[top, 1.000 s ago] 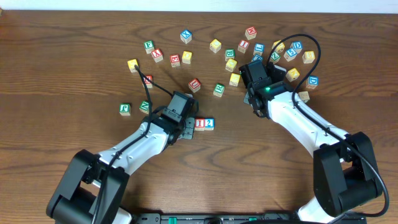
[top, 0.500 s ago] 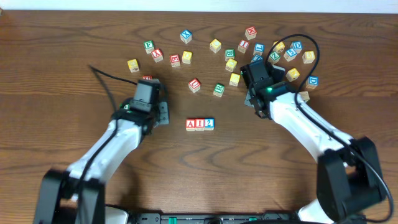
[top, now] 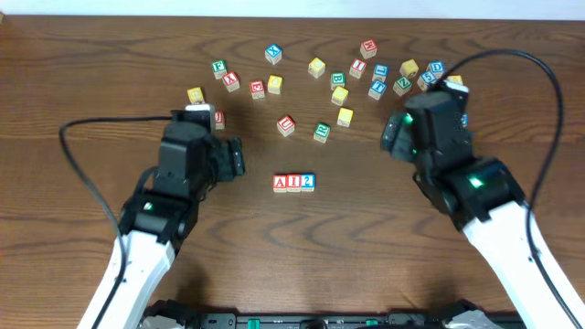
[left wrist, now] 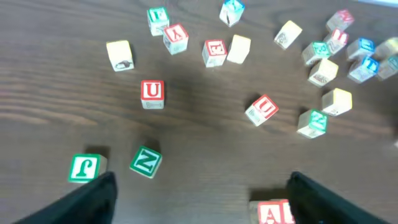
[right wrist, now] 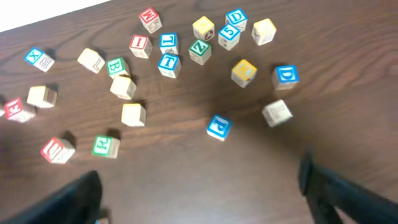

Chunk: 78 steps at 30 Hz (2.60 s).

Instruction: Spell out AI2

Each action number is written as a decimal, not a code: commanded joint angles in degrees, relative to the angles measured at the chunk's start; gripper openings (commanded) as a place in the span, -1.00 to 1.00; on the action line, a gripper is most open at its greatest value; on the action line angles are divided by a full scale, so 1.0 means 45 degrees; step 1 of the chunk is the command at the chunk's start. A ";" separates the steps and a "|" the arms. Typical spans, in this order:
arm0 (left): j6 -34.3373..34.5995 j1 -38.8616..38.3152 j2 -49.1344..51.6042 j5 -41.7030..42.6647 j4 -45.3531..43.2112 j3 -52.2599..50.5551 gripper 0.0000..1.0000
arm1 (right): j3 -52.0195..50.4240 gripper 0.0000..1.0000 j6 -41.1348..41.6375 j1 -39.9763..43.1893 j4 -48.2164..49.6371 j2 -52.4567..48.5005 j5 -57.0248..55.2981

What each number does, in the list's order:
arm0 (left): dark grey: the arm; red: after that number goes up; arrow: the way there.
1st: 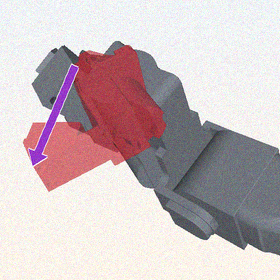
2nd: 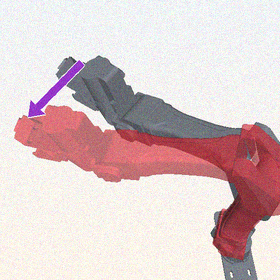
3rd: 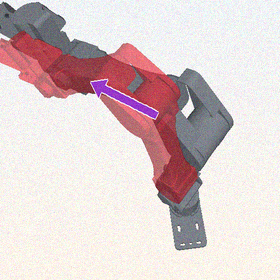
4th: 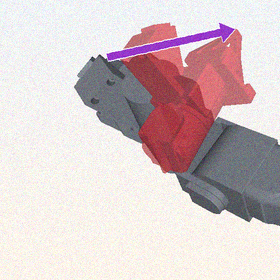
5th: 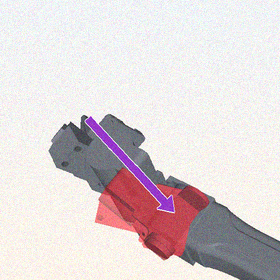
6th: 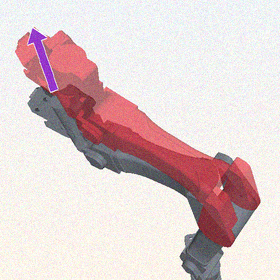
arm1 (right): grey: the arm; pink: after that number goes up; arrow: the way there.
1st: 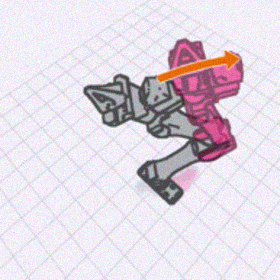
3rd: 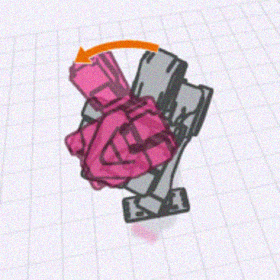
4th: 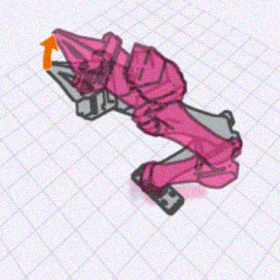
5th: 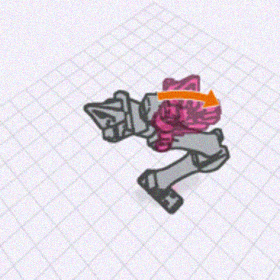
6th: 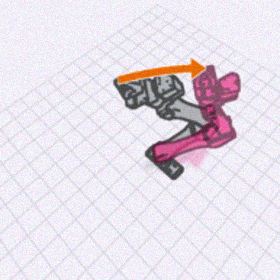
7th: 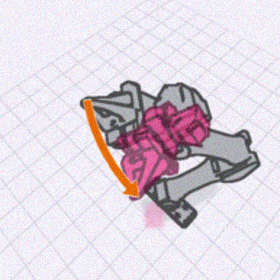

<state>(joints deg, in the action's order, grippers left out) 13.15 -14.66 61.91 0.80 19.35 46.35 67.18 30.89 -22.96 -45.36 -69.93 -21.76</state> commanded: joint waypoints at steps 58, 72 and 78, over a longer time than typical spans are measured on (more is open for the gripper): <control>-0.0418 0.0053 -0.4061 -0.1103 0.3769 -0.0087 0.78 | 0.0165 0.99 -0.0602 -0.0083 -0.1938 0.1501 -0.0078; -0.0136 0.0053 -1.1594 -0.1535 0.2438 -0.3580 0.78 | 0.0165 0.98 -0.0602 -0.0083 -0.1938 0.1501 -0.0073; -0.0141 0.0053 -1.2565 -0.1724 -0.0340 -0.5387 0.78 | 0.0165 0.98 -0.0602 -0.0083 -0.1938 0.1501 -0.0078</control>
<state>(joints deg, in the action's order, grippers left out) 12.21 -14.66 6.31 -5.82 21.10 25.39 67.22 29.02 -22.96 -54.13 -63.35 -21.63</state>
